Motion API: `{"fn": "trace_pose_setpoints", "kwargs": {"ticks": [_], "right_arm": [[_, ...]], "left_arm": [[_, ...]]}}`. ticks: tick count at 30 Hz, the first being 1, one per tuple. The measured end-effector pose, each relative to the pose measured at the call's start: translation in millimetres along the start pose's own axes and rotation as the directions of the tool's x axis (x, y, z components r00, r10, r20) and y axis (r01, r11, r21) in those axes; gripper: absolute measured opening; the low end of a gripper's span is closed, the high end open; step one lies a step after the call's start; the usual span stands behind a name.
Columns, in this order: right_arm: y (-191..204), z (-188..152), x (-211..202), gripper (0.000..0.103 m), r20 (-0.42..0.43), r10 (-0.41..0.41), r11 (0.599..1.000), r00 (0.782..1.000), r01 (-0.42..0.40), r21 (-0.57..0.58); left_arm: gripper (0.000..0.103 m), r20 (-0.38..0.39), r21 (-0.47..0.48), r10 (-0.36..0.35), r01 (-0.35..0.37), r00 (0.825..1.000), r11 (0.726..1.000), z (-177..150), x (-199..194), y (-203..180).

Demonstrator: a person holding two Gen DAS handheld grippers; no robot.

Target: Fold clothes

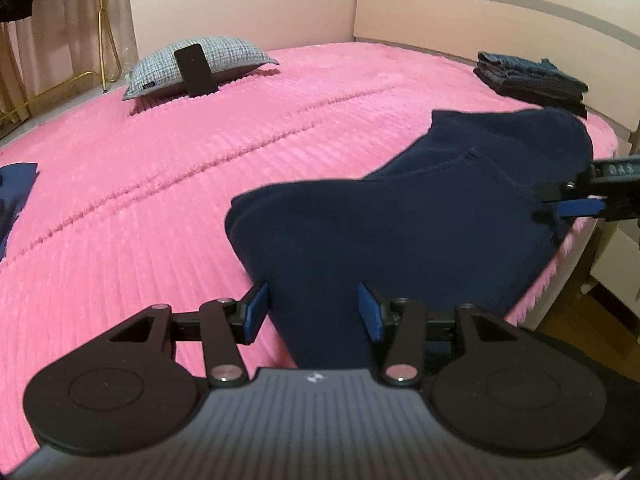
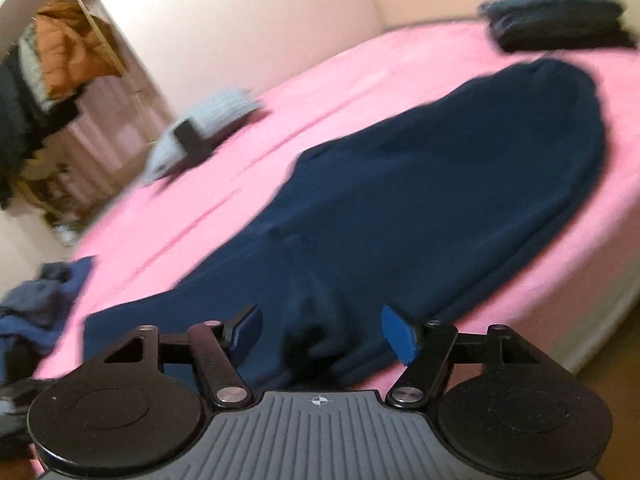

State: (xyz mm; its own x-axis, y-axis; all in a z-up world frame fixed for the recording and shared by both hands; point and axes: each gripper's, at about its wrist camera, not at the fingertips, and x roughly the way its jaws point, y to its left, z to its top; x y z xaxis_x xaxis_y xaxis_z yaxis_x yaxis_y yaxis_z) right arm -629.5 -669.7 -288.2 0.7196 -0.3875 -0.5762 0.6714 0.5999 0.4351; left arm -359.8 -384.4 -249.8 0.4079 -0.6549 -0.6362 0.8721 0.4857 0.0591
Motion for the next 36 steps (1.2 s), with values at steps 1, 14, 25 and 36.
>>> {"fn": "trace_pose_setpoints", "kwargs": {"ticks": [1, 14, 25, 36], "right_arm": [[-1, 0, -7, 0.069, 0.032, -0.019, 1.0, 0.999, 0.02, -0.02], [18, -19, 11, 0.069, -0.075, 0.166, 0.963, 0.983, -0.178, -0.202], [45, -13, 36, 0.069, -0.093, 0.155, 0.948, 0.984, -0.174, -0.266], [58, -22, 42, 0.069, -0.139, 0.198, 0.902, 0.97, -0.236, -0.362]], "left_arm": [[0.044, 0.004, 0.004, 0.011, -0.011, 1.0, 1.0, 2, 1, 1], [0.051, -0.087, -0.026, 0.001, -0.003, 0.996, 1.0, 19, 44, 30], [0.037, -0.039, -0.045, -0.06, 0.058, 0.997, 0.997, 33, 60, 44], [0.039, -0.068, -0.032, -0.025, 0.023, 0.997, 0.999, 37, 59, 46]]}}
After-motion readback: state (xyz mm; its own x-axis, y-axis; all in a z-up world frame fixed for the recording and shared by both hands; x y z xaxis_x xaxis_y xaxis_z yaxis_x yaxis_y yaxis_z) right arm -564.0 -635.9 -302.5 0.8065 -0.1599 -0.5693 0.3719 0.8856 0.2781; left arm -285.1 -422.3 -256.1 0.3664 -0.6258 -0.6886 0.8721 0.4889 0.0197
